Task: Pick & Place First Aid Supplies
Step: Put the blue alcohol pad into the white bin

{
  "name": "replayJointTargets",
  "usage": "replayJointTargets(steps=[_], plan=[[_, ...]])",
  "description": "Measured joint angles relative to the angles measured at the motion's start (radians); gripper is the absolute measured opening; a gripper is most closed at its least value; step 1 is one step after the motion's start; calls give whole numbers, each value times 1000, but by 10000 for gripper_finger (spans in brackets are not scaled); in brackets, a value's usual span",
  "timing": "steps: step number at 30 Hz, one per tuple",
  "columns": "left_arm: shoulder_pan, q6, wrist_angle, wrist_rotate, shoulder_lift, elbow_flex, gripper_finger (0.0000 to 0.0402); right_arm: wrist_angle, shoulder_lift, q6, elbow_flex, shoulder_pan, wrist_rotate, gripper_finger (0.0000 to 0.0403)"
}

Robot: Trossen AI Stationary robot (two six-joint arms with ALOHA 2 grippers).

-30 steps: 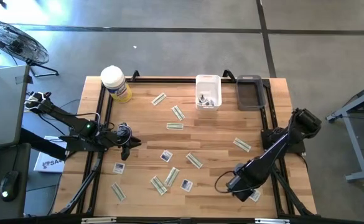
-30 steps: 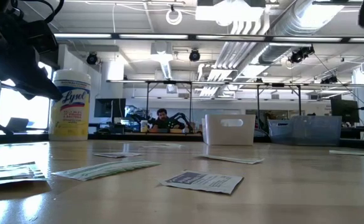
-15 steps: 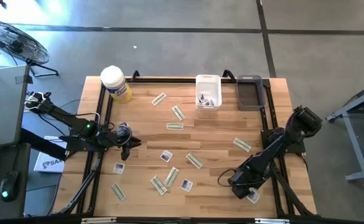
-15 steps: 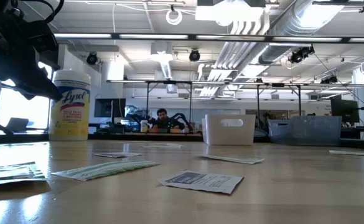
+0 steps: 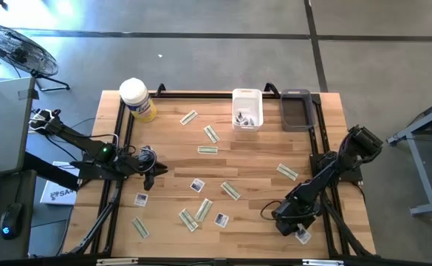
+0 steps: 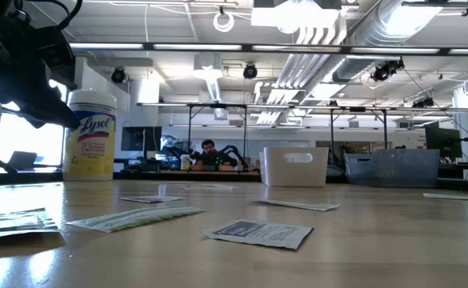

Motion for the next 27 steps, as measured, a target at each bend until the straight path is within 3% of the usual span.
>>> replayJointTargets(steps=[12,22,27], plan=[[0,0,0,0,0,0,76,1,1,-9,0,1,10,58],[0,0,0,0,0,0,76,-1,-9,-90,1,-19,11,13],[0,0,0,0,0,0,76,0,-55,-102,-1,-44,72,2]])
